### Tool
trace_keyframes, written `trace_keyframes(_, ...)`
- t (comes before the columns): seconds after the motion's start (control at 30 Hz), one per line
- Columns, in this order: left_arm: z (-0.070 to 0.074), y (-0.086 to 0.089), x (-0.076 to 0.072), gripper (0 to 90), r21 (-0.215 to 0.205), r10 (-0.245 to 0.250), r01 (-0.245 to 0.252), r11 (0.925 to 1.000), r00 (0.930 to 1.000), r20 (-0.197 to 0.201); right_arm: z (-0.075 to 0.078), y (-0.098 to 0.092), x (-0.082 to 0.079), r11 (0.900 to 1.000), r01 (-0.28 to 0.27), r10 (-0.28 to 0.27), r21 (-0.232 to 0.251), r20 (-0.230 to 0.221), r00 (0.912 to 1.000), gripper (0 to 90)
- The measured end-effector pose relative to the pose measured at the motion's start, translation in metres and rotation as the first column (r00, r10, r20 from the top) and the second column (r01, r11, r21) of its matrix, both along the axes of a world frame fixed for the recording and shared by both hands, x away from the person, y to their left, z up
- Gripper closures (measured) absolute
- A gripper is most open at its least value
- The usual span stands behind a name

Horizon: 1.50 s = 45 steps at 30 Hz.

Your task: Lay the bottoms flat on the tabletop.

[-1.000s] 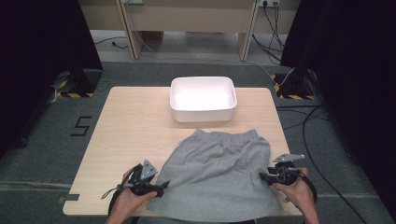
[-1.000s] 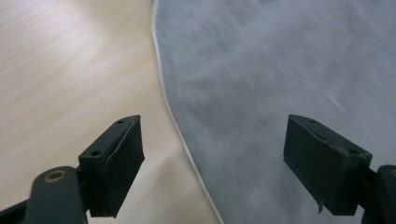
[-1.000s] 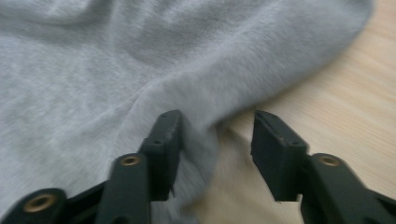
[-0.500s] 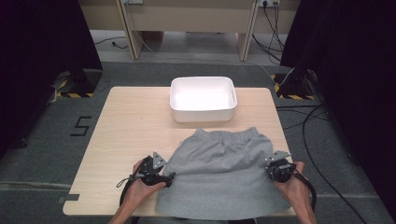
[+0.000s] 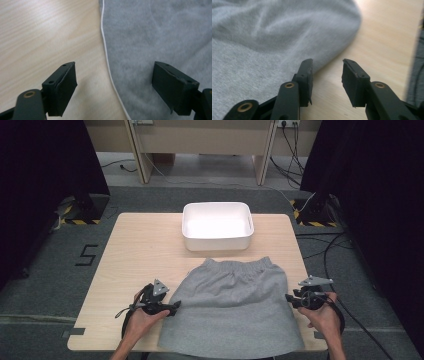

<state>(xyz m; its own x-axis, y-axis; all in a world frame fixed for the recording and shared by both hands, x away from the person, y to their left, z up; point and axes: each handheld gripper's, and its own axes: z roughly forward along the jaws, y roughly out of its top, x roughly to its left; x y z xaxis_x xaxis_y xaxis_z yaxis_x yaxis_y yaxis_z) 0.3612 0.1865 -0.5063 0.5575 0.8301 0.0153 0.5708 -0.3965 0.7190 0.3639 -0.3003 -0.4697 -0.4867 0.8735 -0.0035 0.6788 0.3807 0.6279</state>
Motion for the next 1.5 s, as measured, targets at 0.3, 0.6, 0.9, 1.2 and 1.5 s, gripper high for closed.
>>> trace_keyframes(0.3,-0.006,-0.009,0.008,16.4,0.047,0.012,-0.013,0.9988,0.9997,0.021,-0.021,0.031,0.004,0.996,-0.002,0.002,-0.092,-0.001,1.0000,51.6)
trace_keyframes(0.6,-0.006,0.003,0.005,15.7,0.063,0.040,-0.042,0.9972,0.9987,0.032,-0.017,0.023,0.000,0.988,-0.069,0.068,-0.136,-0.010,0.9976,84.5)
trace_keyframes(0.9,-0.005,0.008,0.005,18.4,0.046,0.036,-0.037,0.9983,0.9992,0.014,-0.014,-0.008,0.002,0.990,0.049,-0.051,-0.134,-0.017,0.9985,63.3)
trace_keyframes(1.2,-0.001,0.006,0.008,19.3,0.029,0.037,-0.037,0.9989,0.9990,0.027,-0.004,-0.017,-0.022,0.995,0.025,-0.029,-0.101,-0.036,0.9989,56.8)
trace_keyframes(1.5,-0.006,0.008,0.008,16.6,0.037,0.040,-0.040,0.9985,0.9991,0.010,-0.020,-0.005,-0.049,0.995,0.009,-0.012,-0.095,-0.032,0.9994,51.2)
